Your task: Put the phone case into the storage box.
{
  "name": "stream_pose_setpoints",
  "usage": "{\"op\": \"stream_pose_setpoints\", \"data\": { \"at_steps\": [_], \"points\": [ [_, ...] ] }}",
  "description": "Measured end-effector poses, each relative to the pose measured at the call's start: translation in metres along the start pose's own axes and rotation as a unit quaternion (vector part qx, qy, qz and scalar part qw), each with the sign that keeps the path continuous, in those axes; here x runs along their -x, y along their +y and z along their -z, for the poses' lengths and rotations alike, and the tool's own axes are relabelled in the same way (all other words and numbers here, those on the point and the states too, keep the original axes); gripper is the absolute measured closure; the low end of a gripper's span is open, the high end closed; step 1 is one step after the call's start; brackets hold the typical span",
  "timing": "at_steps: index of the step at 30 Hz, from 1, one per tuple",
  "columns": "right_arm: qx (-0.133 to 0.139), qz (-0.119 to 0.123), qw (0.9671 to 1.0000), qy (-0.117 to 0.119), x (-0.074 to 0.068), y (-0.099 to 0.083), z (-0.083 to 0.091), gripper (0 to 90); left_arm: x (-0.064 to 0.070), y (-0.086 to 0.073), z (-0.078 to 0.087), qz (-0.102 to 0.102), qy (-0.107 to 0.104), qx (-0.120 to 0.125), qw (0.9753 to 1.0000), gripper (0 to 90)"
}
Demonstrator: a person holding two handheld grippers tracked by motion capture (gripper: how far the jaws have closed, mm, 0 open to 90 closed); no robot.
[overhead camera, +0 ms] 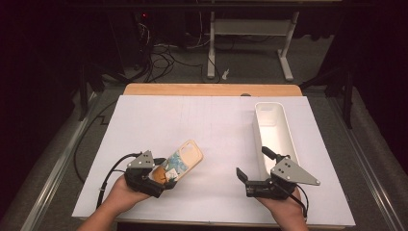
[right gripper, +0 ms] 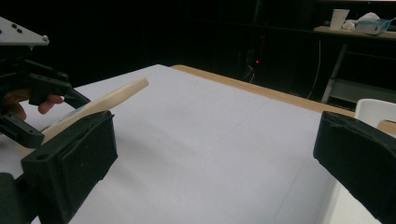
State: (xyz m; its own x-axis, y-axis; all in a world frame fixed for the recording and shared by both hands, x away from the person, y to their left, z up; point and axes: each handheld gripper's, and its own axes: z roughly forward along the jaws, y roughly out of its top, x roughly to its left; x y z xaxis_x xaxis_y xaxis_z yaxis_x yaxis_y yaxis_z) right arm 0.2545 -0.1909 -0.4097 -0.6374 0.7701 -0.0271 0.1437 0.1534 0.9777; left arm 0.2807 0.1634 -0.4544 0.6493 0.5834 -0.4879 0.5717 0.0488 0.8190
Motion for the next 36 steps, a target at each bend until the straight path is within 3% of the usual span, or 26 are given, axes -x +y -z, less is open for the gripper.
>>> {"op": "stream_pose_setpoints", "data": {
  "at_steps": [19,36],
  "points": [
    [-0.008,0.01,0.999,0.043,-0.023,0.024,-0.046,0.0,-0.001,0.003,0.005,0.001,-0.006,0.004,1.0,12.0],
    [-0.038,0.008,0.9966,0.073,-0.036,-0.003,-0.057,0.0,-0.002,0.01,0.007,0.01,-0.018,0.008,0.9998,12.0]
  ]
}}
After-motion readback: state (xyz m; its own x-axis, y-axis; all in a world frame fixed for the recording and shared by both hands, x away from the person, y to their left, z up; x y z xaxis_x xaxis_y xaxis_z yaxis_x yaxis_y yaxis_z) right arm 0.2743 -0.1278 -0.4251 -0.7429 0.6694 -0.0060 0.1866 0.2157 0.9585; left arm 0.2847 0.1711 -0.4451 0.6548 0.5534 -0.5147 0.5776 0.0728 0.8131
